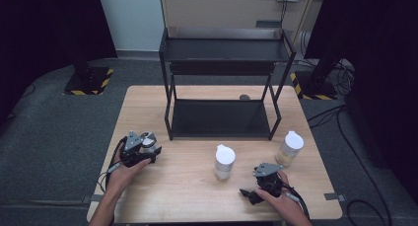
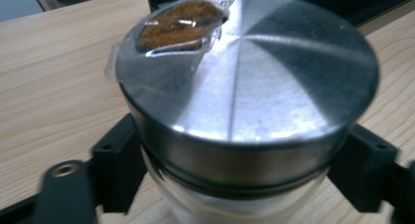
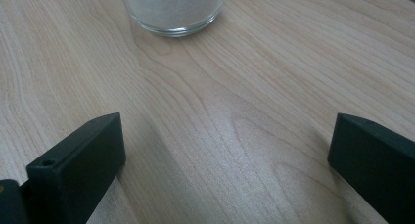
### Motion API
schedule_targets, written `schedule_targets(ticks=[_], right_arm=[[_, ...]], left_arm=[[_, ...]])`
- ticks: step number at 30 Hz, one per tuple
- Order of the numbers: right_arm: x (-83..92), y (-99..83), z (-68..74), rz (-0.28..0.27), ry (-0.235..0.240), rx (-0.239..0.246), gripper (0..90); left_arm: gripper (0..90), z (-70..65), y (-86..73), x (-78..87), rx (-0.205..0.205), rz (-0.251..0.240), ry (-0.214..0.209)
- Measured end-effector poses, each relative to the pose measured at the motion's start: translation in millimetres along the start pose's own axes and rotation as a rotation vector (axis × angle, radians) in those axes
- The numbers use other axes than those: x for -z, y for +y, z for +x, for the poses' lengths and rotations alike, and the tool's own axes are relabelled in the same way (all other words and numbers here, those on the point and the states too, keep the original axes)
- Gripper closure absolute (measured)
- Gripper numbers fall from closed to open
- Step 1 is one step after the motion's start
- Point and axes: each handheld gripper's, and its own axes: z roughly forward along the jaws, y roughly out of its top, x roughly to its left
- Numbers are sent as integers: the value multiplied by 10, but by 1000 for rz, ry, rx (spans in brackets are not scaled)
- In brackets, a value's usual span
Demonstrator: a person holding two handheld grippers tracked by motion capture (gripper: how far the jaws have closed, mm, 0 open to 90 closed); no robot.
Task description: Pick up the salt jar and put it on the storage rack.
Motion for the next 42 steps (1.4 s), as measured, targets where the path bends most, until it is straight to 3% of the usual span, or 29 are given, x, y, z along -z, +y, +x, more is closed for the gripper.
schedule_targets(ticks=[4,9,14,25,42], right_arm=[[0,0,0,0,0,0,10],[0,0,0,0,0,0,10],[0,0,0,0,0,0,10],[0,1,0,0,0,0,10],[0,1,0,0,0,0,10]], left_arm=[[298,37,19,1,20,8,-14],[300,23,24,10,54,3,-4],[300,-12,65,96,58,-24,17],[300,-108,146,175,29,-17,11],[299,-188,211,162,-4,1,-14]])
